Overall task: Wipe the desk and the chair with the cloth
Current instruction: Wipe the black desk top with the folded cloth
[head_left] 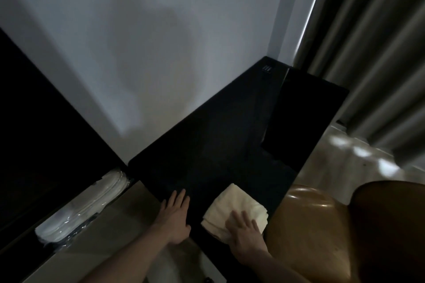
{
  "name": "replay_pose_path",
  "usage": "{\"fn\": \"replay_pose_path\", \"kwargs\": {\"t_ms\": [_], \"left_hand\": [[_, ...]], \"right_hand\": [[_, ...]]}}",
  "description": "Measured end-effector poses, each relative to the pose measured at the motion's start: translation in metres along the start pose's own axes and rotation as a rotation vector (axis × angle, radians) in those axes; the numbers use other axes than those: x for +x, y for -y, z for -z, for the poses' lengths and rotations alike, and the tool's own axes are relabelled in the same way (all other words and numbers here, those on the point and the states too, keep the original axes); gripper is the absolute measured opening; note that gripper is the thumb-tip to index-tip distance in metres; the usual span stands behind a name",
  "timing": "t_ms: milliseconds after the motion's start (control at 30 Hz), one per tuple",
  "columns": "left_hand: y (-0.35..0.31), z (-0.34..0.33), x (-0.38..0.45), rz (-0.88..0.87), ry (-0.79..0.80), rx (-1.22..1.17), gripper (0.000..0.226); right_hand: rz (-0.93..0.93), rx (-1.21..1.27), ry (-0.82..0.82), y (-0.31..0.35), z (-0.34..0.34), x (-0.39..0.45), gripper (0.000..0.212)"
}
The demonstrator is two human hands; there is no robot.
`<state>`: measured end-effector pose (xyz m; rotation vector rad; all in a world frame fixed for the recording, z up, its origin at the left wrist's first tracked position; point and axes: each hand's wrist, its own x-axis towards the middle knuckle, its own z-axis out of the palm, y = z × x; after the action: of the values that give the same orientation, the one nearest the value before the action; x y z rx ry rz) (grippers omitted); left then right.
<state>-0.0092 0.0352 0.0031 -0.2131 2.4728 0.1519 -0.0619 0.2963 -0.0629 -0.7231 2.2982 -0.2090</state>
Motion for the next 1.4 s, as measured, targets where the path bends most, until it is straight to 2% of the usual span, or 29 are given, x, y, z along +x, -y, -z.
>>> {"fn": "replay_pose_path", "kwargs": {"t_ms": [67, 200, 333, 567, 867, 1033, 1133, 1400], "left_hand": [[-0.008, 0.001, 0.002, -0.018, 0.007, 0.009, 0.091], [-0.027, 0.005, 0.008, -0.029, 0.027, 0.019, 0.093], [-0.042, 0.016, 0.021, -0.028, 0.02, 0.009, 0.093], [-0.065, 0.042, 0.064, 0.002, 0.035, -0.012, 0.093], [-0.095, 0.099, 0.151, 0.032, 0.089, -0.097, 0.093], [-0.109, 0.127, 0.18, 0.032, 0.037, -0.138, 0.093], [-0.108, 0.134, 0.18, 0.03, 0.077, -0.139, 0.094], [-0.098, 0.104, 0.139, 0.084, 0.08, -0.126, 0.095]], "right_hand": [[-0.07, 0.05, 0.007, 0.011, 0.006, 0.0, 0.063], [-0.223, 0.235, 0.004, 0.026, 0.012, 0.007, 0.101], [-0.33, 0.306, 0.071, 0.03, 0.013, 0.015, 0.107], [-0.42, 0.256, 0.147, -0.002, 0.028, 0.041, 0.132], [-0.466, 0.229, 0.065, -0.124, 0.105, 0.107, 0.124], [-0.469, 0.175, 0.03, -0.181, 0.157, 0.132, 0.125], [-0.451, 0.178, 0.032, -0.189, 0.165, 0.134, 0.127], [-0.495, 0.179, 0.041, -0.155, 0.14, 0.115, 0.112]]}}
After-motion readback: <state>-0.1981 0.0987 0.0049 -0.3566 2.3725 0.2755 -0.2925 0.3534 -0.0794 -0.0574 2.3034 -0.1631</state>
